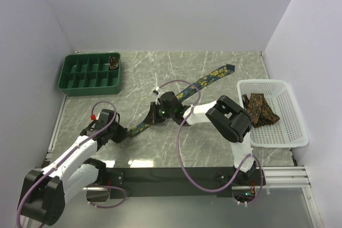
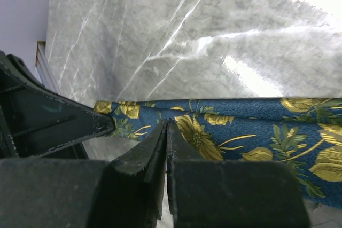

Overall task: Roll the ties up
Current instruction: Roll the tie

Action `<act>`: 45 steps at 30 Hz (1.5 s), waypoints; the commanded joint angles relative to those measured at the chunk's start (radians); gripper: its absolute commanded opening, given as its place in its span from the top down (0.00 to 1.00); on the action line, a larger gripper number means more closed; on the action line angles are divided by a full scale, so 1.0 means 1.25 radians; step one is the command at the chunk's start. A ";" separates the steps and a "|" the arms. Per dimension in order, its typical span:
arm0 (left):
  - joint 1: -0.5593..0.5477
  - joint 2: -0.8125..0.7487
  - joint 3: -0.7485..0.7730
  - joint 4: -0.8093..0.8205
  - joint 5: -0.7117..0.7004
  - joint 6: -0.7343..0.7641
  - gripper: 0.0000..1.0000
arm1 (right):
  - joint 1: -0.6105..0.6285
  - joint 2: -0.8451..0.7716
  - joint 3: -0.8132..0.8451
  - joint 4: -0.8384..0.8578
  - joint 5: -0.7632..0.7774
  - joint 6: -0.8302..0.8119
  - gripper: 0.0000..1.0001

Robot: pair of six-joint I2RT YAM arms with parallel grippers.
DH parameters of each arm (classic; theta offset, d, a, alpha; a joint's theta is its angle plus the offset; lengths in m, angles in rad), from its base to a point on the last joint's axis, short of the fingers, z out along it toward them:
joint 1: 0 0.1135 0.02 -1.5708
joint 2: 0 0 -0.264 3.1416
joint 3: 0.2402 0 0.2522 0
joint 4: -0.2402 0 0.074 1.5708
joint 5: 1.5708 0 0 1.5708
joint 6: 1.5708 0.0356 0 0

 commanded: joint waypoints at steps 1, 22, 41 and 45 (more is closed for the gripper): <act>-0.005 -0.015 -0.004 0.035 -0.018 -0.024 0.99 | 0.006 -0.032 0.003 0.028 -0.023 -0.011 0.92; -0.006 -0.039 0.014 0.019 -0.019 -0.035 0.99 | 0.017 0.049 0.046 -0.053 -0.028 -0.046 0.93; -0.048 0.073 0.148 0.073 0.035 0.016 0.86 | 0.010 0.068 0.056 -0.089 -0.026 -0.052 0.94; -0.074 0.122 0.165 0.092 0.027 0.023 0.81 | 0.007 0.061 0.050 -0.081 -0.026 -0.051 0.94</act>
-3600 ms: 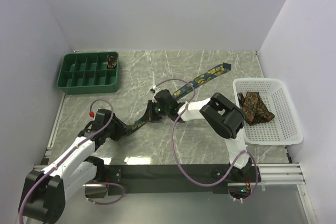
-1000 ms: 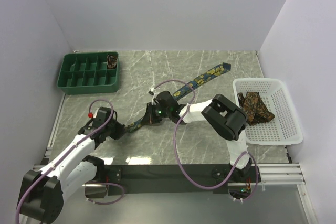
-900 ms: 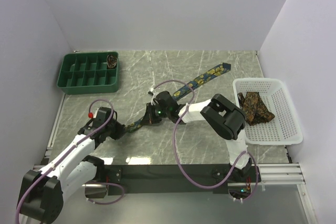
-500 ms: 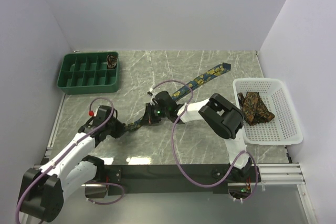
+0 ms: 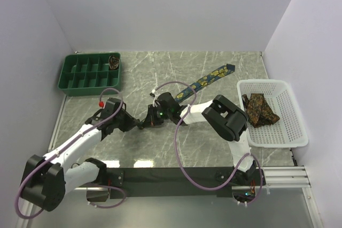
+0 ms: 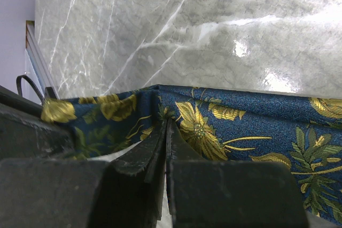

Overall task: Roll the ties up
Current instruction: Roll the tie

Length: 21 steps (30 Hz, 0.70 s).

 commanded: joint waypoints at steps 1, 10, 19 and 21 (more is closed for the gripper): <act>-0.023 0.031 0.040 0.043 0.001 0.014 0.81 | -0.004 0.017 0.006 -0.025 0.018 -0.019 0.94; -0.038 0.113 0.058 0.077 -0.014 0.029 0.80 | -0.008 -0.013 -0.031 0.021 0.038 -0.017 0.91; -0.041 0.157 0.086 0.096 -0.026 0.030 0.80 | -0.014 -0.097 -0.096 0.076 0.081 -0.013 0.87; -0.041 0.167 0.093 0.097 -0.028 0.032 0.80 | -0.014 -0.119 -0.111 0.085 0.103 -0.018 0.87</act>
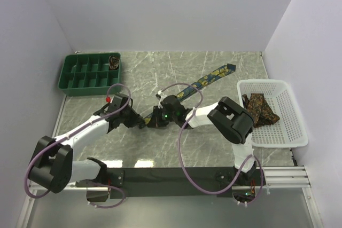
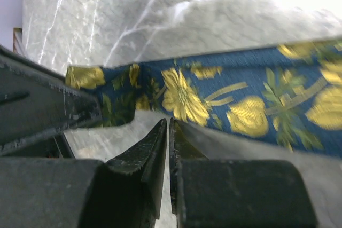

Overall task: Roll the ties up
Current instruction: Roll the tie

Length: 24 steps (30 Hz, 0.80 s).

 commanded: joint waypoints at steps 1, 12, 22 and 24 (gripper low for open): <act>-0.004 0.016 0.039 0.028 -0.019 0.018 0.80 | -0.008 -0.069 -0.024 0.038 0.055 -0.019 0.87; -0.014 0.084 0.075 0.050 -0.014 0.026 0.76 | -0.020 -0.132 -0.102 0.126 0.107 -0.050 0.77; -0.024 0.124 0.117 0.061 -0.012 0.031 0.75 | -0.027 -0.152 -0.141 0.170 0.144 -0.046 0.76; -0.026 0.135 0.120 0.069 -0.010 0.031 0.71 | -0.030 -0.154 -0.151 0.180 0.154 -0.044 0.76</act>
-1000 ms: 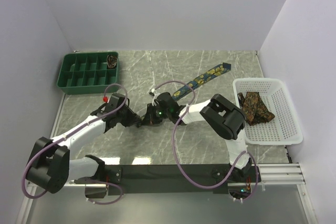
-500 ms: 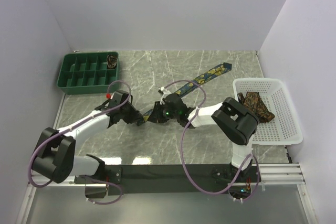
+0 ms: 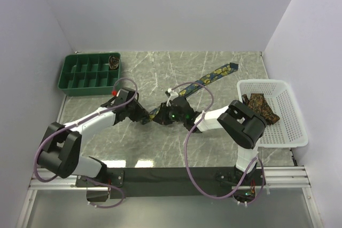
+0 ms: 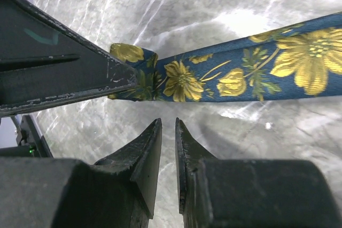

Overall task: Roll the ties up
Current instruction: Roll the tie

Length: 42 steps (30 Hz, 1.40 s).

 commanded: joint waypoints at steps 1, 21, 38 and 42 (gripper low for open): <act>-0.010 0.020 0.031 0.030 -0.003 0.016 0.68 | -0.008 -0.040 -0.019 0.069 0.037 -0.008 0.76; -0.026 0.107 0.053 0.089 -0.012 -0.005 0.54 | -0.042 -0.002 -0.035 0.150 0.042 0.021 0.63; -0.026 0.128 0.008 0.148 0.007 -0.040 0.55 | -0.045 0.083 0.032 0.159 -0.004 0.036 0.65; -0.026 0.129 0.003 0.153 0.009 -0.043 0.55 | -0.046 0.092 0.042 0.159 -0.008 0.036 0.65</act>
